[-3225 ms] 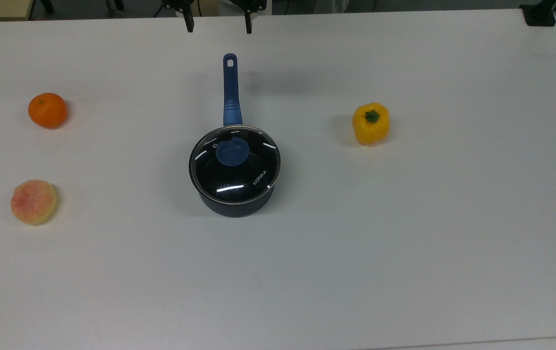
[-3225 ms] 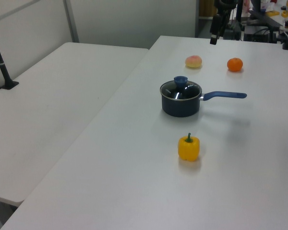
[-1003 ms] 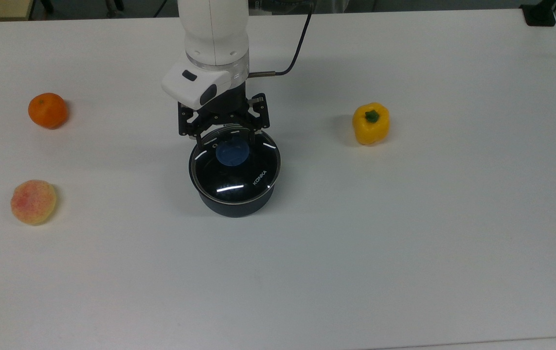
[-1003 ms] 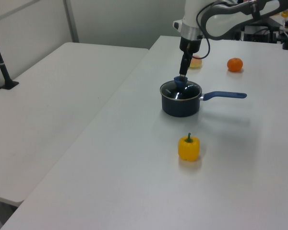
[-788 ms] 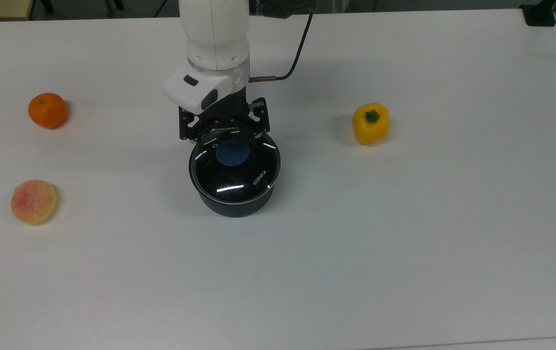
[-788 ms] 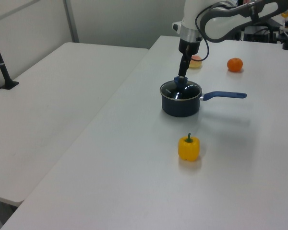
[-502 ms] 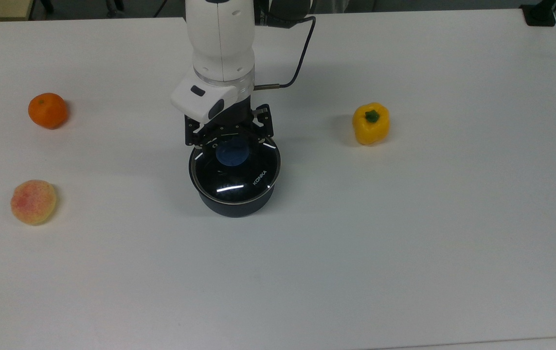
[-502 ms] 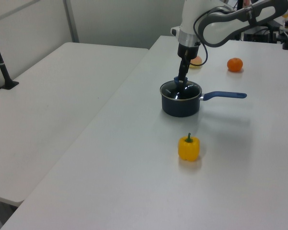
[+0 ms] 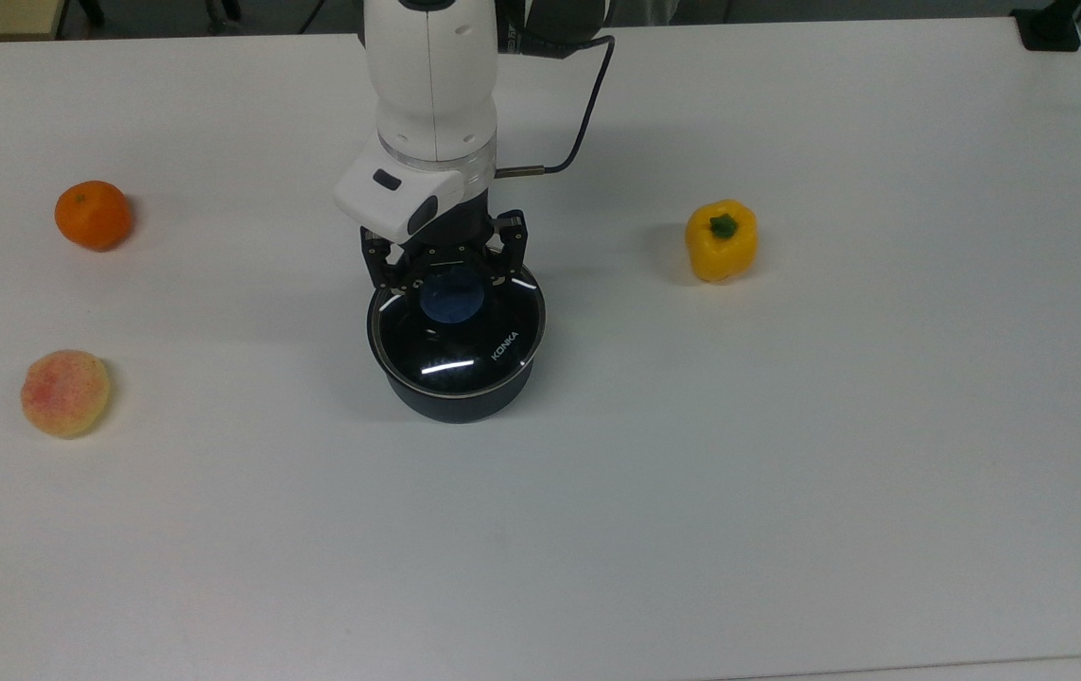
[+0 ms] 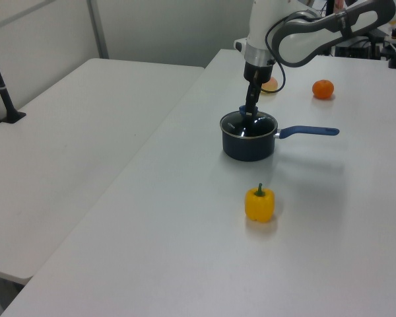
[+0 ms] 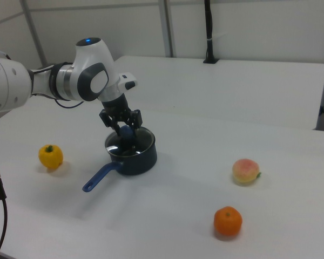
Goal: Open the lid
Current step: 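Close the gripper on the blue knob of the glass lid, then lift the glass lid off the saucepan by its knob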
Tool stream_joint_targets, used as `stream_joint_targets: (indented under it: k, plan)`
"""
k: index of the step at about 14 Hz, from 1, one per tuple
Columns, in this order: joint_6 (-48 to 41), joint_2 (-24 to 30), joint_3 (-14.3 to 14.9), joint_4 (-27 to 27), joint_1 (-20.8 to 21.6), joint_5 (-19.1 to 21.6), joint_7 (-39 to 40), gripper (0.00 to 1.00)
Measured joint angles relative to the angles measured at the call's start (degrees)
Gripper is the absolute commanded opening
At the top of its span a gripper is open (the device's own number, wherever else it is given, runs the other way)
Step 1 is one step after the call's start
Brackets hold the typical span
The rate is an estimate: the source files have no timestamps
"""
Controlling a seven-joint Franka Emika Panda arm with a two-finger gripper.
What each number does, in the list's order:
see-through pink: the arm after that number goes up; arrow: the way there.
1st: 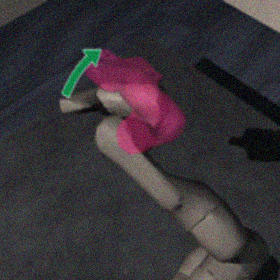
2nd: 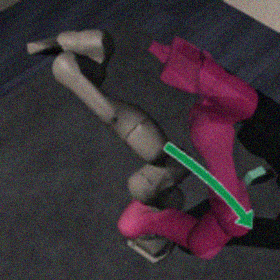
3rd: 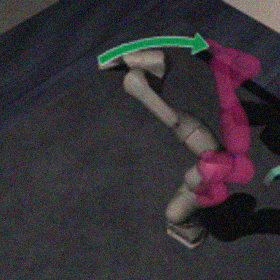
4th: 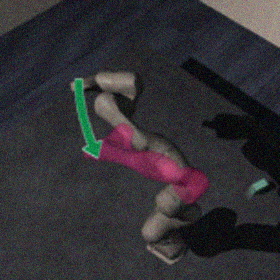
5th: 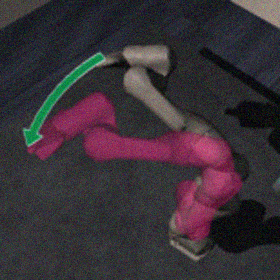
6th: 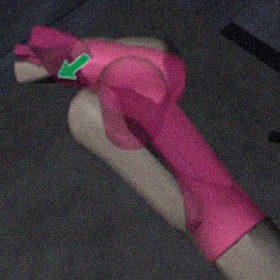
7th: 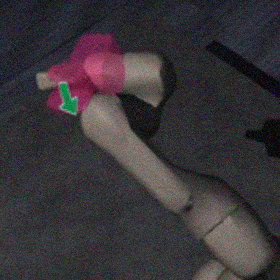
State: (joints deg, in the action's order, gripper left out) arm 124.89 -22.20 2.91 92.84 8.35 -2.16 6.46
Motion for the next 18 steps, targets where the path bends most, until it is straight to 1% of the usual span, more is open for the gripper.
stream_joint_targets:
  k: [1, 13, 15, 18]
  plan:
    - [0.01, 0.00, -0.01, -0.04, 0.00, -0.08, 0.00, 0.12]
    - [0.01, 0.25, -0.59, -0.87, 0.04, -0.08, 0.23, 0.12]
    - [0.01, 0.72, -0.74, -1.16, 0.04, -0.08, 0.23, 0.12]
    - [-1.21, 2.79, -0.75, -1.24, -0.11, -0.11, 0.25, 0.13]
